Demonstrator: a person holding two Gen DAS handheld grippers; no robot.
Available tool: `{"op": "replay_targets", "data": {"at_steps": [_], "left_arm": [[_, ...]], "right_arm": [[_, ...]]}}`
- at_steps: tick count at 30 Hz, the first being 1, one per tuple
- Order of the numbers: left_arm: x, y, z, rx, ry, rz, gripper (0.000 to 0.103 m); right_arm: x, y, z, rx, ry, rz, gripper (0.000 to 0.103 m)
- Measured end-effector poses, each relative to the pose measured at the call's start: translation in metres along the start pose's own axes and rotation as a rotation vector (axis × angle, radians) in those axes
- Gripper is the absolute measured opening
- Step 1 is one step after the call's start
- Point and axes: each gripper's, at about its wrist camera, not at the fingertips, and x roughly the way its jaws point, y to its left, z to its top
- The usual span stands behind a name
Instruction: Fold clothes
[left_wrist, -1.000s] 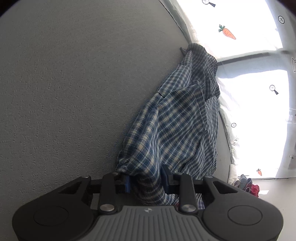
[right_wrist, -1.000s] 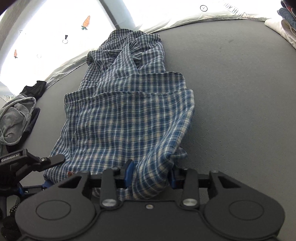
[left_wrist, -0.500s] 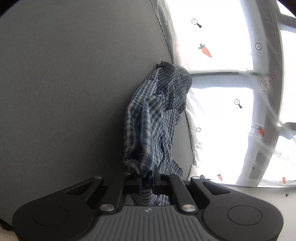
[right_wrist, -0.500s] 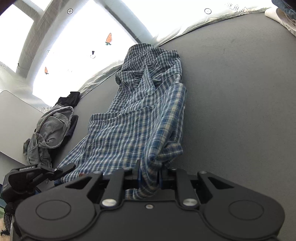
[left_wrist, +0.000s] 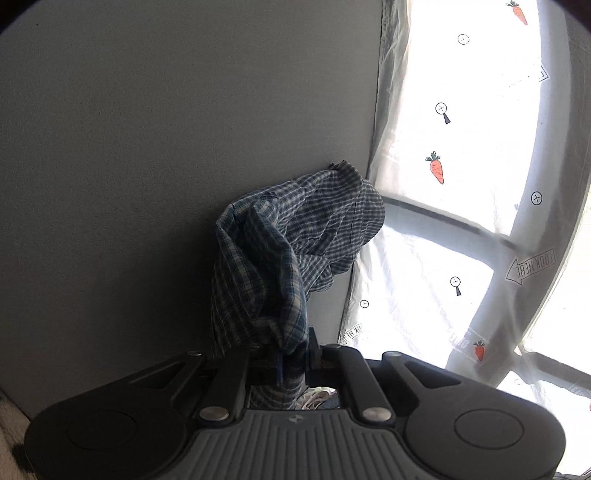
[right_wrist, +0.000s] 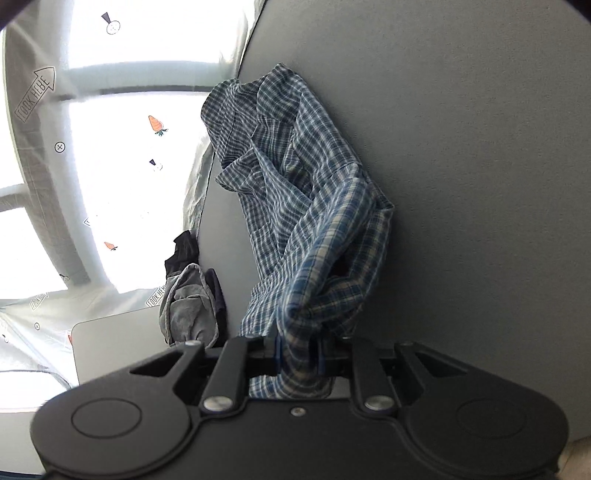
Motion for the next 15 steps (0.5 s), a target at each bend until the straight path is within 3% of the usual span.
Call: {"op": "replay_targets", "data": {"at_steps": [3,10,15], "left_arm": [[0.015,-0.013,0.005,-0.045,0.012,-0.023,0.011],[0.078,-0.063,0.033,-0.047,0.028,-0.060,0.011],[0.127,-0.092,0.062,-0.058,0.038,-0.029,0.011]], "right_arm": [[0.002,0.012,0.018,0.028,-0.008,0.020,0.019],[0.020,0.038,0.078,0.061,-0.037,0.075,0.019],[0.051,0.048,0.131,0.132,-0.044,0.084,0.020]]}}
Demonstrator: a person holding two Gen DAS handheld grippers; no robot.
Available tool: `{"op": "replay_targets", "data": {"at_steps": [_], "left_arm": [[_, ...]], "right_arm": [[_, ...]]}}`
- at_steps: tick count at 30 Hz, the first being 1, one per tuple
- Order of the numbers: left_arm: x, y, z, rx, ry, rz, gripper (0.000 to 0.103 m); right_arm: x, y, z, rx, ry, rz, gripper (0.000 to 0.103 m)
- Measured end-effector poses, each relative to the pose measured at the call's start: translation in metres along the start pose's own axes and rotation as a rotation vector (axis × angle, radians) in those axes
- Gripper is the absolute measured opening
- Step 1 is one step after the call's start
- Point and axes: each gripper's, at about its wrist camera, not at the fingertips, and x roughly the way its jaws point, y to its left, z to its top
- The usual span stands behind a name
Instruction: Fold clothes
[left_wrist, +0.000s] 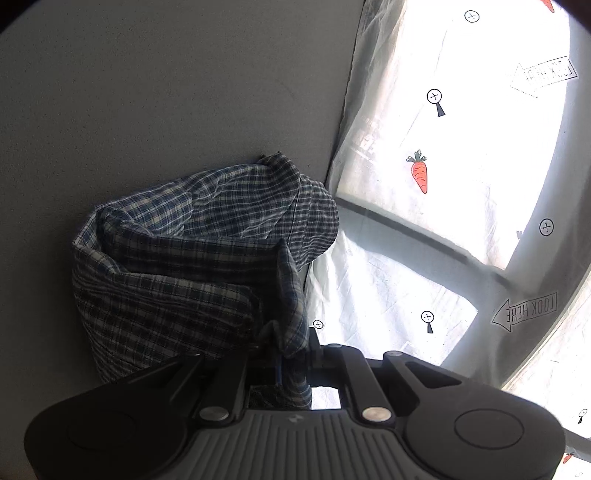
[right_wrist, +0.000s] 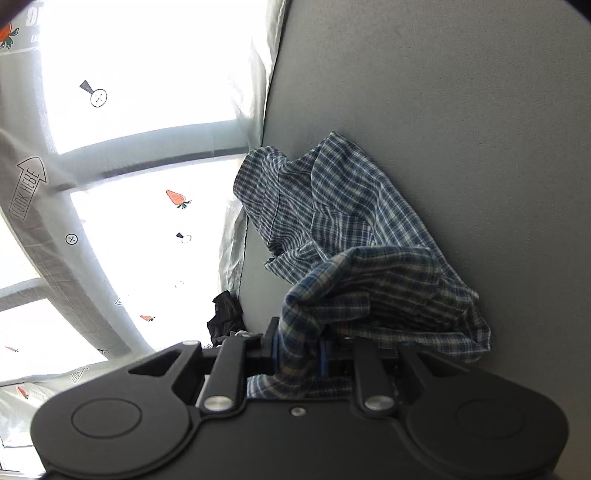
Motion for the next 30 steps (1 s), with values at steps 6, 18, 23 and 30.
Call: {"op": "replay_targets", "data": {"at_steps": [6,18,23,30], "left_arm": [[0.065,-0.023,0.051,0.002,-0.023,0.063,0.022],[0.055,-0.061,0.078,0.335,-0.181,0.042,0.087],[0.049,-0.071,0.025,0.909,-0.283,0.384,0.089],[0.059,-0.042,0.003,1.160,-0.213,0.492,0.089]], "right_arm": [[0.053,0.003,0.063,0.084,0.000,0.015,0.038],[0.061,0.040,0.092,-0.235,-0.191,-0.118,0.077],[0.065,0.066,0.022,-0.786,-0.282,-0.352,0.090],[0.076,0.052,-0.020,-0.949,-0.288,-0.355,0.092]]}}
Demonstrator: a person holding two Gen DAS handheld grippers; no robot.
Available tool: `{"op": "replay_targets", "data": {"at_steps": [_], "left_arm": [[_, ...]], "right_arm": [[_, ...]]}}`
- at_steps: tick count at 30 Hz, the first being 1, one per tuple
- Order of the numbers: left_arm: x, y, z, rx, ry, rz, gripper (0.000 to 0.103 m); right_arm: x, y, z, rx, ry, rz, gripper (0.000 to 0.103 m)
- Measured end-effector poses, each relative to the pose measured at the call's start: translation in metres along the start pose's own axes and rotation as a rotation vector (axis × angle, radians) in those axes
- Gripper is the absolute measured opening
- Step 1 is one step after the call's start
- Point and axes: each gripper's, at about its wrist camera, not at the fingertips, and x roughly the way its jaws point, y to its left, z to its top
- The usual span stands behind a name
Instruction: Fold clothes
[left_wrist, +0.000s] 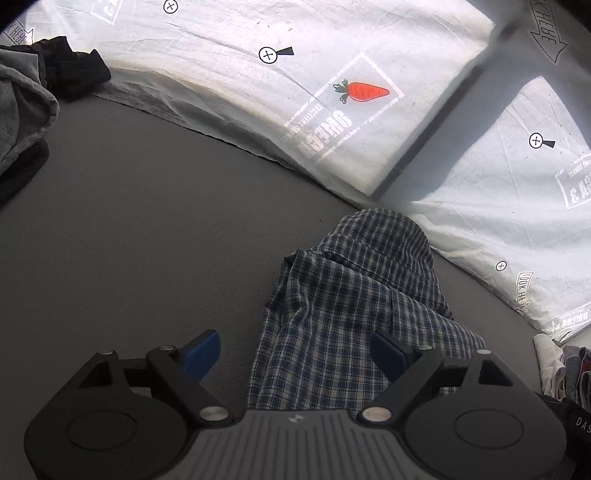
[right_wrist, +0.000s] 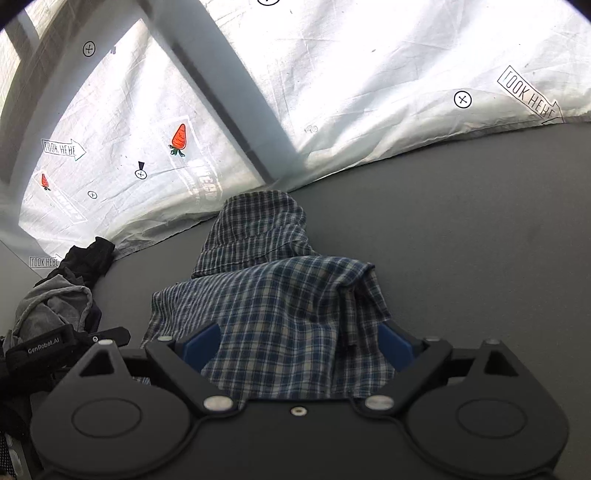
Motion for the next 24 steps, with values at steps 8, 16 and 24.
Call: {"op": "replay_targets", "data": {"at_steps": [8,16,24], "left_arm": [[0.052,-0.018,0.030,0.065,0.033,-0.008,0.069],[0.029,-0.034,0.042,0.088,-0.099,-0.048,0.000],[0.035,-0.058,0.066,0.192,-0.195,0.115,0.021]], "right_arm": [[0.048,-0.012,0.024,0.079,0.044,0.043,0.051],[0.019,0.004,0.038,-0.007,-0.104,0.110,0.005],[0.034,0.038,0.068,-0.225,-0.157,-0.054,0.012]]}}
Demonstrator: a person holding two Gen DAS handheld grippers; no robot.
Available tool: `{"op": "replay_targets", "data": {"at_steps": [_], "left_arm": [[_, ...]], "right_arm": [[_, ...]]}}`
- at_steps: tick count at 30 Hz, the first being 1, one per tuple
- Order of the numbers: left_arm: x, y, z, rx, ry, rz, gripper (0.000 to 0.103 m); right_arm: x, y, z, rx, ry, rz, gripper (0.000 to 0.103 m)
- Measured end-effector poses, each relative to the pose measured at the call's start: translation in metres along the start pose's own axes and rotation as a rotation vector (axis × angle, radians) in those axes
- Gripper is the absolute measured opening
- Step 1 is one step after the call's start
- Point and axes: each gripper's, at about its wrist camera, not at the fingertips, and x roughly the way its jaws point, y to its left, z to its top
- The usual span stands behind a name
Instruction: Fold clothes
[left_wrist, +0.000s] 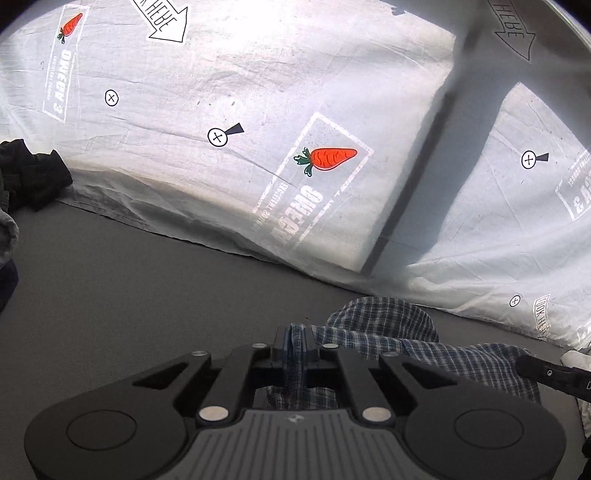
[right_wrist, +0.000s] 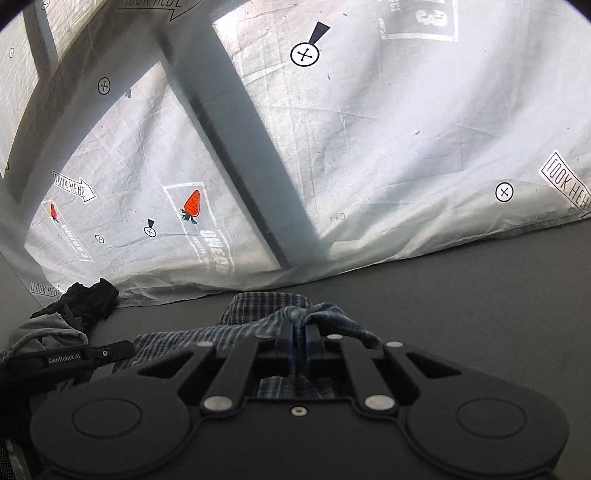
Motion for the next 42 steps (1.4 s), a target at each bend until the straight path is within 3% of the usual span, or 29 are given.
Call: {"op": "replay_targets", "data": {"at_steps": [1,3,4,8,10,16,21,29,33,36,39,42], "left_arm": [[-0.003,0.001,-0.001,-0.002,-0.002,-0.002,0.032],[-0.010,0.002,-0.003,-0.006,-0.014,-0.005,0.047],[-0.019,0.002,-0.006,-0.009,-0.035,-0.005,0.054],[-0.045,-0.004,-0.027,-0.014,-0.077,-0.002,0.061],[-0.049,-0.008,-0.042,-0.010,-0.076,-0.006,0.071],[-0.020,-0.008,-0.067,0.058,0.027,0.089,0.073],[-0.004,0.004,-0.068,0.105,0.061,0.081,0.084],[0.026,0.022,-0.062,0.129,0.142,0.004,0.086],[0.042,0.027,-0.054,0.097,0.172,-0.091,0.087],[0.053,0.029,-0.049,0.083,0.181,-0.157,0.089],[0.057,0.032,-0.045,0.066,0.186,-0.210,0.092],[0.059,0.033,-0.045,0.040,0.188,-0.256,0.092]], "right_arm": [[0.001,0.010,0.001,-0.068,-0.003,-0.053,0.019],[-0.007,0.029,-0.002,-0.160,-0.038,-0.141,0.065],[-0.015,0.037,-0.006,-0.197,-0.068,-0.163,0.070],[-0.031,0.058,-0.032,-0.224,-0.091,-0.120,0.072],[-0.030,0.064,-0.046,-0.223,-0.069,-0.108,0.077],[-0.003,0.059,-0.077,-0.269,0.045,-0.203,0.081],[0.005,0.038,-0.074,-0.285,0.060,-0.243,0.097],[0.031,0.002,-0.063,-0.210,0.119,-0.209,0.102],[0.044,-0.010,-0.059,-0.178,0.140,-0.148,0.102],[0.052,-0.024,-0.055,-0.082,0.161,-0.086,0.102],[0.052,-0.034,-0.055,0.015,0.140,-0.036,0.103],[0.054,-0.031,-0.054,0.028,0.140,0.006,0.102]]}}
